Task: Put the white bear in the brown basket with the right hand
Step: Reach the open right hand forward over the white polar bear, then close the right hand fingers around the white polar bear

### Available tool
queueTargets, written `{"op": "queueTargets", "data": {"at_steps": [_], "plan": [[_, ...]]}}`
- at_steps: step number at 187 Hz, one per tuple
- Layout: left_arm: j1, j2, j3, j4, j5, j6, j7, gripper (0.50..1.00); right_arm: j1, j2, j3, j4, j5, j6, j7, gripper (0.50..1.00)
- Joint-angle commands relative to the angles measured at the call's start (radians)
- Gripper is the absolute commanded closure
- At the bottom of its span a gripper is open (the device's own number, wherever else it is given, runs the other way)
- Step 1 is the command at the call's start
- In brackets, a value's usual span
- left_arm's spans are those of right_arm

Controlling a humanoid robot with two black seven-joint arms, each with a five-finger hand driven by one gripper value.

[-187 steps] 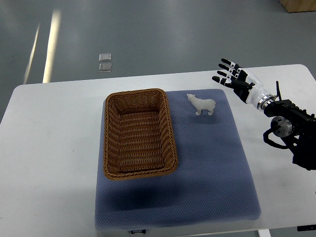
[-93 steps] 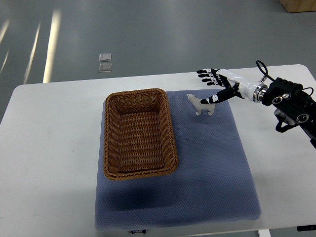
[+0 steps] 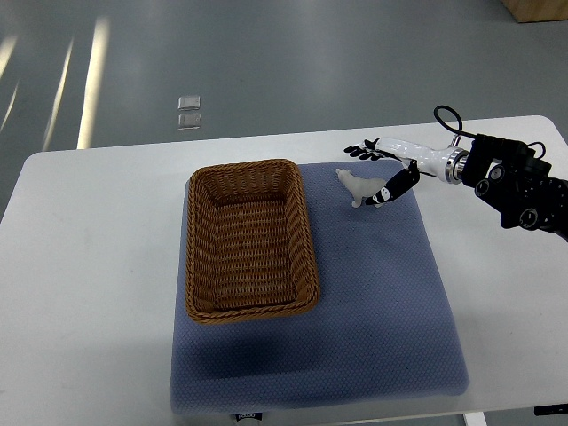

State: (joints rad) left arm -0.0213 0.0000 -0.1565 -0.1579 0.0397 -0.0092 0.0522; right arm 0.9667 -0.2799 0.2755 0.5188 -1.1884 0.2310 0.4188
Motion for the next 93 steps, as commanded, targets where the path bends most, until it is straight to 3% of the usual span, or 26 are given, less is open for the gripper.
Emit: {"op": "queueTargets", "data": {"at_steps": [1,93], "plan": [[-0.003,0.0,0.0,0.0,0.0,0.0,0.002,0.5,0.013,0.001,-0.053,-0.003,-0.003,-0.022,-0.003,0.63],[-0.009,0.0,0.0,-0.005,0.0,0.0,0.0,0.5,0.013,0.007,-0.114,-0.013,-0.042,-0.093,-0.049,0.738]]}}
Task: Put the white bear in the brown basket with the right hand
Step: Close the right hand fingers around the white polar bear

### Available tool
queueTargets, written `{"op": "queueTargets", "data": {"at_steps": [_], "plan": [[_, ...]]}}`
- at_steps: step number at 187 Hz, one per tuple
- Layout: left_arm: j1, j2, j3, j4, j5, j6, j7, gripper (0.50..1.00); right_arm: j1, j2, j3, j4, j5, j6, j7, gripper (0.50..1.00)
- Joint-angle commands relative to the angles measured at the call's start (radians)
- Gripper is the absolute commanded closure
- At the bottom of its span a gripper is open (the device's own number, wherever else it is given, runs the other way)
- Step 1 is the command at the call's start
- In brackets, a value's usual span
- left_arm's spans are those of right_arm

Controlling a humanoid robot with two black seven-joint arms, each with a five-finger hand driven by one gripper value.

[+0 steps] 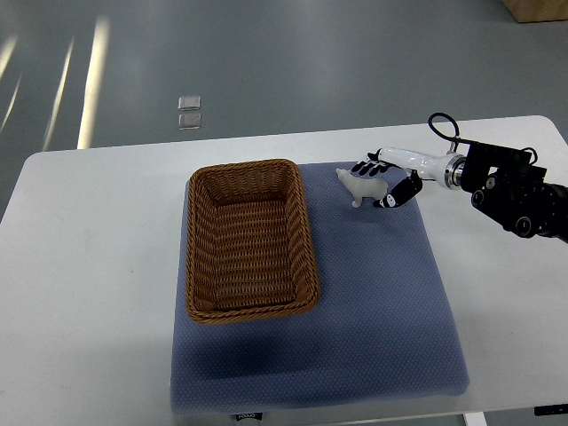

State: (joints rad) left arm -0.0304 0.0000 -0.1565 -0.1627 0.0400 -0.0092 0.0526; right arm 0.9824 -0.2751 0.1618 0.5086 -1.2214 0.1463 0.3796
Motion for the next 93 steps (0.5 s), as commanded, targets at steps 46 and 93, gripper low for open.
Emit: {"op": "queueTargets", "data": {"at_steps": [46,93], "plan": [[0.0,0.0,0.0,0.002,0.0,0.0,0.0,0.5,-0.002,0.005,-0.001,-0.007,-0.01,-0.025,-0.016,0.832],[0.0,0.0,0.0,0.002,0.0,0.0,0.0,0.5,-0.002,0.007,-0.001,-0.007,-0.01,-0.051,-0.016,1.0]]}}
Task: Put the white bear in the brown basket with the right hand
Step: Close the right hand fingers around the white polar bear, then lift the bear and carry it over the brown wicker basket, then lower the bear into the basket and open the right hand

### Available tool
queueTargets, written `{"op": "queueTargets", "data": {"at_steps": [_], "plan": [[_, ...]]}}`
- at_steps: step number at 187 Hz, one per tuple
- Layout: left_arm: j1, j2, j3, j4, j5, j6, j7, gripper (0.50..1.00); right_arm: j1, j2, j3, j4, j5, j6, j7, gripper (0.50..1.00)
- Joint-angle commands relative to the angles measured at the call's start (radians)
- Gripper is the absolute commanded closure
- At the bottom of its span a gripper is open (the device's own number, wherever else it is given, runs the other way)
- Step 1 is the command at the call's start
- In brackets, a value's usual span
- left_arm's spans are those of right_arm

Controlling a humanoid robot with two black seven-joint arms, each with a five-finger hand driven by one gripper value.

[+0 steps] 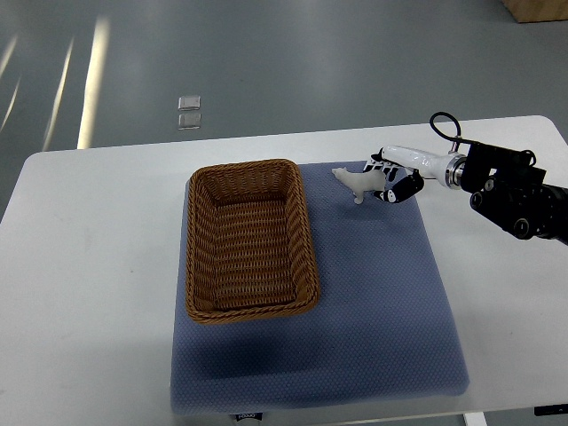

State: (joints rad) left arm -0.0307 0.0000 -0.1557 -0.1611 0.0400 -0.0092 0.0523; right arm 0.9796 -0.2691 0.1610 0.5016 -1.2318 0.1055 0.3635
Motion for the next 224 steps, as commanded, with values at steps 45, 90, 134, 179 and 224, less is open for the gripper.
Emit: {"op": "queueTargets", "data": {"at_steps": [45,90,134,179,224], "plan": [[0.0,0.0,-0.001,0.0,0.0,0.0,0.0,0.5,0.004,0.005,0.005,0.003,0.002,-0.049,0.005,1.0],[0.0,0.0,0.001,0.002,0.0,0.0,0.0,0.5,0.088,0.008,0.006,0.026,0.003,-0.058,0.015,1.0],[0.0,0.0,-0.001,0.0,0.0,0.0,0.0,0.5,0.156,0.01,0.003,0.146,0.002,-0.073,0.034,1.0],[0.0,0.0,-0.002,0.003,0.0,0.0,0.0,0.5,0.174,0.025,-0.001,0.264,-0.031,-0.067,0.038,0.967],[0.0,0.0,-0.005,0.003,-0.002,0.0,0.0,0.5,0.176,0.126,-0.061,0.273,-0.078,-0.072,0.055,0.873]]}}
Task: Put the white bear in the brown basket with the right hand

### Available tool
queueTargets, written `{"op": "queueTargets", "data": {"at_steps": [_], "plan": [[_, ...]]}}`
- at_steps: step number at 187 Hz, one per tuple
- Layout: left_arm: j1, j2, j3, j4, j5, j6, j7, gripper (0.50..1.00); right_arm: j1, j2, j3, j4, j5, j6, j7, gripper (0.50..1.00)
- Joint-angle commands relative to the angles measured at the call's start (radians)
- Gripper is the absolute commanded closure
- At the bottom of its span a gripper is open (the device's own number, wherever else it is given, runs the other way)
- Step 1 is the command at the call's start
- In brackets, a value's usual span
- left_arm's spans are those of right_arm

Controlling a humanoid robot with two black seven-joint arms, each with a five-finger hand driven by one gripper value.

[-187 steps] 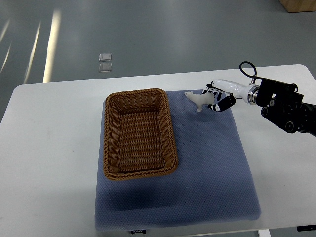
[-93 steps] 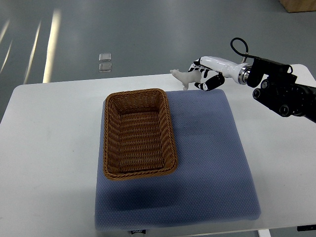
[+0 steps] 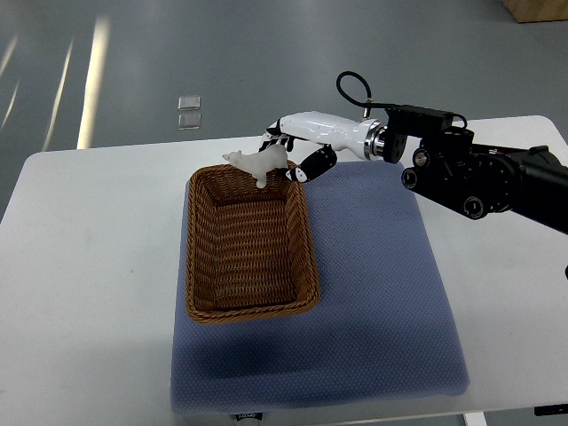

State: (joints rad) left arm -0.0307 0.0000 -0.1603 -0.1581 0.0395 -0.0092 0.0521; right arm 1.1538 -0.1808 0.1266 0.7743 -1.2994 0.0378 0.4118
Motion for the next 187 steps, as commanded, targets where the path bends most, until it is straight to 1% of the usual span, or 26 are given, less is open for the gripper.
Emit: {"op": "queueTargets", "data": {"at_steps": [1,10,23,30,33,40,44,47,48,49,55,78,89,96,117,144,151,170,187], "plan": [[0.0,0.0,-0.001,0.0,-0.001,0.0,0.0,0.5,0.001,0.038,-0.027,0.0,-0.011,-0.004,0.007,0.873],[0.002,0.0,-0.001,0.0,-0.001,0.0,0.0,0.5,0.003,0.05,-0.038,0.0,-0.014,-0.004,0.007,0.859],[0.002,0.0,-0.001,0.0,-0.001,0.0,0.0,0.5,0.003,0.058,-0.045,0.0,-0.026,-0.004,0.008,0.854],[0.002,0.0,-0.001,0.0,-0.001,0.0,0.0,0.5,0.003,0.06,-0.047,0.0,-0.032,-0.004,0.008,0.838],[0.003,0.0,-0.001,0.002,-0.001,0.0,0.0,0.5,0.003,0.061,-0.048,0.0,-0.037,-0.004,0.008,0.824],[0.003,0.0,-0.001,0.0,0.0,0.0,0.0,0.5,0.006,0.061,-0.048,0.0,-0.04,-0.004,0.008,0.816],[0.003,0.0,-0.001,0.0,-0.001,0.0,0.0,0.5,0.007,0.061,-0.048,0.0,-0.041,-0.004,0.008,0.803],[0.003,0.0,-0.001,0.0,0.0,0.0,0.0,0.5,0.009,0.061,-0.048,-0.001,-0.041,-0.006,0.008,0.779],[0.003,0.0,-0.001,0.0,0.0,0.0,0.0,0.5,0.009,0.061,-0.048,-0.001,-0.041,-0.006,0.008,0.779],[0.003,0.0,-0.001,0.0,-0.001,0.0,0.0,0.5,0.009,0.061,-0.048,-0.001,-0.041,-0.006,0.008,0.765],[0.003,0.0,-0.001,0.0,0.0,0.0,0.0,0.5,0.009,0.061,-0.048,-0.003,-0.041,-0.006,0.007,0.734],[0.003,0.0,-0.001,0.002,-0.001,0.0,0.0,0.5,0.004,0.06,-0.047,-0.013,-0.041,-0.006,0.007,0.677],[0.003,0.0,-0.001,0.0,-0.001,0.0,0.0,0.5,0.001,0.061,-0.044,-0.021,-0.04,-0.007,0.007,0.671],[0.003,0.0,-0.001,0.0,-0.001,0.0,0.0,0.5,0.001,0.061,-0.039,-0.03,-0.038,-0.009,0.007,0.656],[0.003,0.0,-0.001,0.0,0.0,0.0,0.0,0.5,-0.006,0.06,-0.03,-0.036,-0.023,-0.032,0.007,0.652],[0.003,0.0,0.001,-0.001,-0.001,0.0,0.0,0.5,-0.019,0.055,-0.018,-0.055,0.02,-0.081,0.002,0.652],[0.003,0.0,0.001,-0.003,0.0,0.0,0.0,0.5,-0.029,0.052,0.002,-0.063,0.054,-0.094,-0.001,0.652],[0.003,0.0,0.001,-0.001,0.0,0.0,0.0,0.5,-0.059,0.053,0.065,-0.099,0.147,-0.101,-0.004,0.652],[0.003,0.0,0.001,0.0,-0.001,0.0,0.0,0.5,-0.108,0.055,0.157,-0.144,0.29,-0.104,-0.005,0.652]]}}
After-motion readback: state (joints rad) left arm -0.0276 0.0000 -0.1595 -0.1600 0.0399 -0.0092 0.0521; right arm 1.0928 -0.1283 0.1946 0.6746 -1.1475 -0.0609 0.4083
